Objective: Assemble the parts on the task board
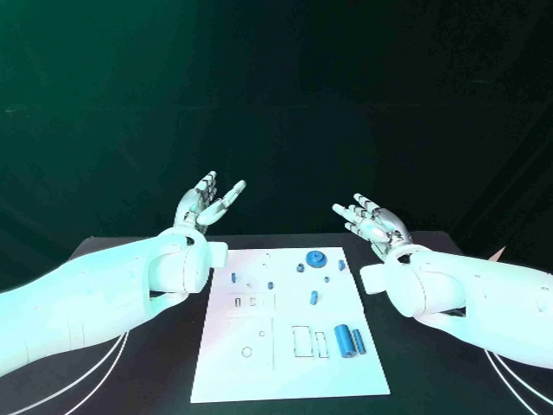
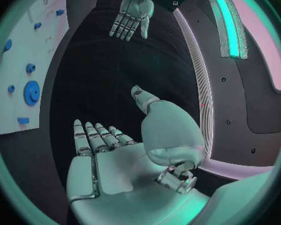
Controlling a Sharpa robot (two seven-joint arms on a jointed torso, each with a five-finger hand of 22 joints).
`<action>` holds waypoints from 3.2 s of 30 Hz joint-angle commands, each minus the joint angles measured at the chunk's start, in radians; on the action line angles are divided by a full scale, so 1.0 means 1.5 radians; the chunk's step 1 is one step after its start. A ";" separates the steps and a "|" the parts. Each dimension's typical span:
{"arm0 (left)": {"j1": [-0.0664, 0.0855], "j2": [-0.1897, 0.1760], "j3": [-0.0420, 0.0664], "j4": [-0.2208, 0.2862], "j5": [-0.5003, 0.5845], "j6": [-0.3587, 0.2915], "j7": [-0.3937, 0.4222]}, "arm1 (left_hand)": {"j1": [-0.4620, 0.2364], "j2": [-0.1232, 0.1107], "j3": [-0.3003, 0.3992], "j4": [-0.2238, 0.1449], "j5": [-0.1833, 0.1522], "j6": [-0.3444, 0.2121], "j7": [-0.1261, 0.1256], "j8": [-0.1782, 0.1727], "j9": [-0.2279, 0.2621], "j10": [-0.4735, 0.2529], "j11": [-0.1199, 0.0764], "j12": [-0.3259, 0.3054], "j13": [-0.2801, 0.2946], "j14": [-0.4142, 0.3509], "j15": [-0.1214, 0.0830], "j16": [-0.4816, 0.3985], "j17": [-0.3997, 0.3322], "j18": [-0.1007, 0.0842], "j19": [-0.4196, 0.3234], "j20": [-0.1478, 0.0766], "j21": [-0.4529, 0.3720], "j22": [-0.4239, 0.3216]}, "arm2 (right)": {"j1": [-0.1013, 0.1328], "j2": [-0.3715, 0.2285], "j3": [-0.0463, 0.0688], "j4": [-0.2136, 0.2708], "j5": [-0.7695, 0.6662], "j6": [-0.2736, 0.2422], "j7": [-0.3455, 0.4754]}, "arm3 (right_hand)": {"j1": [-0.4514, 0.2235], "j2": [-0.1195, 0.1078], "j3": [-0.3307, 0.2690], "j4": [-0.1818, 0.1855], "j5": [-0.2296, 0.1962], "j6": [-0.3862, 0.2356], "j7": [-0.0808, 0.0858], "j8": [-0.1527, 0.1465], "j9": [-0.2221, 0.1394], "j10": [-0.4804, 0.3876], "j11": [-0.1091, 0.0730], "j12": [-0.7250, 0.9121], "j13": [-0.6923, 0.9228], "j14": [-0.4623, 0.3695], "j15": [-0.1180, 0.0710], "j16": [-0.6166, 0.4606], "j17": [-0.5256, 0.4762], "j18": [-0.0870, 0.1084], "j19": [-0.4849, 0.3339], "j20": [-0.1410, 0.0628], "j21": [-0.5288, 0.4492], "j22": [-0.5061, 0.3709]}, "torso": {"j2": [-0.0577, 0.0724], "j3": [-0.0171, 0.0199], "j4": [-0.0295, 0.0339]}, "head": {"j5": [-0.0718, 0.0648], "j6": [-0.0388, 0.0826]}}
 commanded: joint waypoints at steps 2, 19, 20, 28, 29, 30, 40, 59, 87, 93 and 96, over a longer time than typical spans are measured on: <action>0.002 0.004 0.000 -0.005 -0.021 0.057 -0.005 | 0.034 -0.003 0.004 0.010 0.004 0.008 0.072 0.004 0.001 0.003 0.010 0.004 0.001 0.001 0.009 0.003 0.001 0.010 0.002 0.011 0.004 0.001 | 0.016 -0.001 -0.012 -0.013 -0.048 0.135 -0.055 | 0.055 0.000 0.021 -0.027 0.004 0.046 0.115 0.015 0.010 0.056 0.008 0.013 0.008 0.064 0.009 0.017 0.012 0.015 0.033 0.009 0.012 0.006 | 0.000 -0.0002 -0.0002 | 0.000 0.000; 0.010 -0.068 0.000 0.064 -0.033 0.094 0.002 | 0.085 0.028 0.052 -0.004 0.003 0.298 0.109 0.101 0.065 0.414 0.048 0.077 0.036 0.425 0.027 0.125 0.084 0.003 0.357 0.014 0.128 0.050 | 0.057 -0.001 -0.020 -0.059 -0.433 0.078 -0.055 | 0.159 -0.039 0.050 -0.082 0.016 0.426 0.087 0.125 0.079 0.521 -0.030 0.057 0.033 0.490 -0.041 0.101 0.063 0.084 0.422 0.005 0.081 0.033 | 0.032 -0.0003 0.0048 | -0.003 -0.006; 0.011 -0.072 0.000 0.069 -0.034 0.095 0.001 | 0.089 0.026 0.055 -0.006 0.002 0.325 0.107 0.110 0.071 0.456 0.045 0.080 0.036 0.443 0.021 0.131 0.089 0.009 0.376 0.014 0.135 0.050 | 0.060 0.000 -0.020 -0.062 -0.455 0.079 -0.060 | 0.161 -0.042 0.053 -0.082 0.015 0.443 0.084 0.127 0.080 0.530 -0.032 0.052 0.031 0.499 -0.044 0.099 0.062 0.086 0.435 0.004 0.080 0.031 | 0.034 -0.0003 0.0058 | -0.004 -0.005; 0.021 -0.105 0.003 0.118 -0.052 0.115 -0.005 | 0.116 0.014 0.079 -0.028 0.003 0.434 0.090 0.148 0.093 0.549 0.023 0.073 0.037 0.539 -0.008 0.167 0.132 0.025 0.489 -0.003 0.184 0.059 | 0.081 0.013 -0.019 -0.082 -0.615 0.110 -0.109 | 0.169 -0.066 0.069 -0.078 0.011 0.525 0.065 0.137 0.085 0.595 -0.053 0.037 0.032 0.592 -0.073 0.116 0.071 0.088 0.544 -0.026 0.100 0.033 | 0.055 -0.0019 0.0146 | -0.011 -0.002; 0.021 -0.107 0.003 0.122 -0.053 0.116 -0.005 | 0.117 0.013 0.079 -0.028 0.003 0.434 0.090 0.148 0.093 0.549 0.023 0.073 0.037 0.540 -0.009 0.167 0.132 0.025 0.489 -0.003 0.184 0.059 | 0.082 0.015 -0.019 -0.083 -0.631 0.112 -0.114 | 0.169 -0.068 0.070 -0.078 0.011 0.529 0.064 0.137 0.086 0.599 -0.055 0.037 0.032 0.597 -0.075 0.117 0.073 0.088 0.549 -0.028 0.100 0.033 | 0.058 -0.0022 0.0158 | -0.013 -0.002; 0.022 -0.113 0.004 0.130 -0.054 0.120 -0.006 | 0.118 0.012 0.080 -0.029 0.003 0.435 0.090 0.148 0.093 0.552 0.022 0.072 0.037 0.542 -0.009 0.168 0.135 0.025 0.493 -0.004 0.186 0.060 | 0.085 0.018 -0.019 -0.086 -0.659 0.116 -0.123 | 0.170 -0.072 0.070 -0.078 0.010 0.540 0.060 0.140 0.088 0.615 -0.060 0.039 0.034 0.621 -0.083 0.126 0.080 0.088 0.572 -0.036 0.109 0.036 | 0.061 -0.0022 0.0172 | -0.014 -0.001; 0.030 -0.164 0.011 0.214 -0.060 0.153 -0.016 | 0.123 0.004 0.087 -0.039 0.002 0.438 0.088 0.148 0.093 0.563 0.019 0.060 0.037 0.556 -0.016 0.177 0.155 0.024 0.523 -0.014 0.207 0.066 | 0.096 0.046 -0.019 -0.101 -0.893 0.154 -0.217 | 0.175 -0.107 0.053 -0.077 0.023 0.592 0.027 0.147 0.111 0.691 -0.102 0.035 0.045 0.810 -0.148 0.238 0.198 0.084 0.733 -0.111 0.245 0.109 | 0.093 -0.0062 0.0334 | -0.030 0.003; 0.050 -0.205 0.021 0.272 -0.052 0.168 -0.024 | 0.117 0.002 0.085 -0.038 0.002 0.436 0.089 0.147 0.093 0.563 0.019 0.055 0.036 0.556 -0.016 0.178 0.161 0.024 0.530 -0.016 0.214 0.069 | 0.097 0.070 -0.018 -0.122 -1.018 0.214 -0.288 | 0.146 -0.149 0.087 -0.030 0.041 0.578 0.014 0.132 0.194 0.648 -0.111 0.036 0.094 0.895 -0.160 0.674 0.627 0.033 0.822 -0.128 0.730 0.626 | 0.128 -0.0115 0.0512 | -0.046 0.007; 0.059 -0.216 0.022 0.283 -0.043 0.172 -0.028 | 0.114 0.003 0.085 -0.036 0.003 0.435 0.091 0.146 0.093 0.562 0.021 0.052 0.036 0.554 -0.015 0.177 0.163 0.023 0.531 -0.016 0.216 0.069 | 0.096 0.078 -0.019 -0.125 -1.029 0.244 -0.308 | 0.148 -0.127 0.126 -0.005 0.045 0.599 0.014 0.137 0.227 0.674 -0.113 0.043 0.109 0.903 -0.161 0.785 0.718 0.013 0.839 -0.120 0.859 0.786 | 0.146 -0.0101 0.0596 | -0.049 0.009; 0.060 -0.218 0.022 0.285 -0.043 0.174 -0.030 | 0.114 0.004 0.085 -0.036 0.003 0.435 0.091 0.146 0.093 0.561 0.021 0.052 0.036 0.553 -0.015 0.177 0.164 0.023 0.531 -0.016 0.216 0.069 | 0.096 0.081 -0.019 -0.130 -1.029 0.246 -0.310 | 0.146 -0.126 0.134 -0.002 0.045 0.605 0.014 0.139 0.231 0.676 -0.113 0.041 0.109 0.903 -0.161 0.790 0.722 0.013 0.839 -0.119 0.863 0.792 | 0.149 -0.0098 0.0618 | -0.050 0.008; 0.061 -0.219 0.022 0.286 -0.043 0.174 -0.030 | 0.114 0.004 0.085 -0.036 0.003 0.435 0.091 0.146 0.093 0.561 0.021 0.052 0.036 0.553 -0.015 0.177 0.164 0.023 0.531 -0.016 0.216 0.069 | 0.096 0.082 -0.019 -0.131 -1.029 0.245 -0.310 | 0.145 -0.126 0.135 -0.002 0.045 0.606 0.014 0.140 0.231 0.676 -0.113 0.041 0.108 0.904 -0.161 0.791 0.723 0.013 0.840 -0.119 0.865 0.794 | 0.151 -0.0097 0.0632 | -0.050 0.008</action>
